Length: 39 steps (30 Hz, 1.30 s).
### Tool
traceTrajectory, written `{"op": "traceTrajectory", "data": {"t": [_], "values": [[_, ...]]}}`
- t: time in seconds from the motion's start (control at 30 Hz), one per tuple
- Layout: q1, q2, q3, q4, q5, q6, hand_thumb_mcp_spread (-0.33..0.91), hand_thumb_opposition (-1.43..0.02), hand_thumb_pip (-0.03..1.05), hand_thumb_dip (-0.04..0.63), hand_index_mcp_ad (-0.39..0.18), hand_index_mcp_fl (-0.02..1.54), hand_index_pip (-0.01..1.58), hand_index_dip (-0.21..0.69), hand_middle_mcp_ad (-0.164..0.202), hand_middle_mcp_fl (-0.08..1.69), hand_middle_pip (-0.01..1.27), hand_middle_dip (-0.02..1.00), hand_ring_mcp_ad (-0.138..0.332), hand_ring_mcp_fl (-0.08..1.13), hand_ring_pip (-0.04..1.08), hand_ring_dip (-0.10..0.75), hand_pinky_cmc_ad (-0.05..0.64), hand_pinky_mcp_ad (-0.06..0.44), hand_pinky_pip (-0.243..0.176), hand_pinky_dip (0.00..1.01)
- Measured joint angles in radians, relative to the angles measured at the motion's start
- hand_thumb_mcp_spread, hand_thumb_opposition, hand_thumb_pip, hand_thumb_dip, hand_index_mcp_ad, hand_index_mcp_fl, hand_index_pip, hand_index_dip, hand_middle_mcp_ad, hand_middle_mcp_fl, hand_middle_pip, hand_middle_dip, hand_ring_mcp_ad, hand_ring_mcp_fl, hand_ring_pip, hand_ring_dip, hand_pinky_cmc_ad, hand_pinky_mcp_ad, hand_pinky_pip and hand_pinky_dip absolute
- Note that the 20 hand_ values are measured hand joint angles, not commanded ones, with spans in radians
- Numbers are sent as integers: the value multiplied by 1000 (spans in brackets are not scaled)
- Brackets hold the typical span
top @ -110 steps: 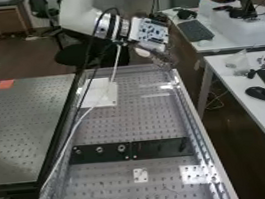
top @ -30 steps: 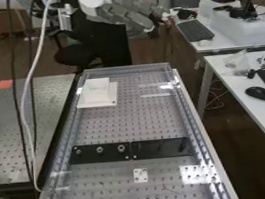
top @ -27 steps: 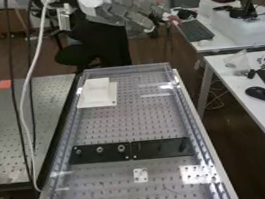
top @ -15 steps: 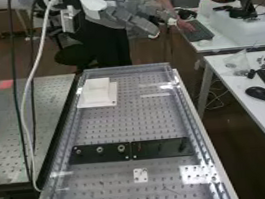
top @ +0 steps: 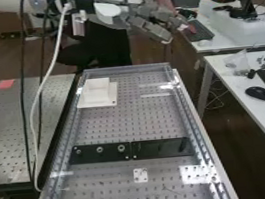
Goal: Grab the chopstick and place it in the clear container
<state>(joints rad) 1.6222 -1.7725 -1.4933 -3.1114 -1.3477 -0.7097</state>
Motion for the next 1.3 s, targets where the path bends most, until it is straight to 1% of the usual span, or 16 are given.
{"op": "traceTrajectory", "data": {"t": [0.17, 0.37, 0.4, 0.43, 0.47, 0.5, 0.57, 0.63, 0.7, 0.77, 1.0, 1.03, 1.17, 1.27, 1.3], "values": [[-1, -8, 11, 0, 0, 0, 258, -681, 328, 86, -141, 391, 37, 365, 26, 213, 133, 312, 148, 28, 110, 195, 506, 363, -75, 180], [-7, -12, 20, -5, -42, -5, 262, -681, 328, 86, -141, 391, 37, 365, 24, 213, 133, 312, 148, 28, 110, 195, 506, 363, -75, 180], [-7, -12, 22, -6, -42, -5, 264, -681, 328, 86, -147, 391, 37, 365, 19, 213, 133, 312, 145, 28, 110, 195, 506, 363, -75, 180], [-7, -13, 22, -7, -41, -5, 264, -681, 328, 86, -154, 387, 37, 365, 19, 213, 133, 312, 145, 31, 110, 195, 506, 363, -75, 180], [-7, -13, 23, -7, -40, -5, 264, -681, 328, 86, -140, 391, 37, 365, 24, 213, 133, 312, 150, 33, 110, 195, 506, 363, -75, 180], [-7, -13, 23, -7, -38, -5, 264, -681, 328, 86, -150, 387, 37, 365, 24, 215, 133, 312, 150, 28, 113, 195, 506, 363, -75, 180], [-7, -14, 24, -7, -31, -4, 264, -681, 328, 86, -150, 391, 37, 365, 19, 215, 133, 312, 145, 37, 110, 195, 506, 363, -75, 180], [-7, -15, 24, -6, -28, -3, 264, -681, 328, 86, -141, 391, 38, 365, 26, 232, 133, 316, 147, 33, 110, 195, 506, 363, -75, 180], [-7, -15, 25, -6, -17, 0, 264, -681, 328, 86, -152, 393, 38, 365, 21, 229, 133, 312, 143, 33, 110, 195, 506, 363, -75, 180], [-8, -16, 25, -5, -10, 0, 264, -681, 328, 86, -140, 393, 38, 358, 26, 232, 133, 316, 150, 33, 110, 195, 506, 363, -75, 180], [-10, -14, 22, 3, -34, -3, 264, -681, 328, 86, -140, 393, 38, 360, 24, 232, 133, 316, 147, 37, 110, 195, 506, 363, -75, 180], [-10, -14, 22, 3, -32, -3, 264, -681, 328, 86, -148, 393, 38, 360, 17, 232, 133, 312, 141, 37, 110, 195, 506, 363, -75, 180], [-8, -14, 22, 2, -6, -2, 264, -681, 328, 86, -140, 393, 38, 360, 26, 232, 133, 312, 147, 37, 110, 195, 506, 363, -75, 180], [-9, -14, 21, 3, -34, -1, 264, -681, 328, 86, -140, 393, 38, 360, 26, 229, 133, 316, 150, 37, 110, 195, 506, 363, -75, 180], [-9, -14, 21, 4, -45, -1, 264, -681, 328, 86, -148, 393, 38, 360, 21, 232, 133, 316, 145, 37, 110, 195, 506, 363, -75, 180]]}}
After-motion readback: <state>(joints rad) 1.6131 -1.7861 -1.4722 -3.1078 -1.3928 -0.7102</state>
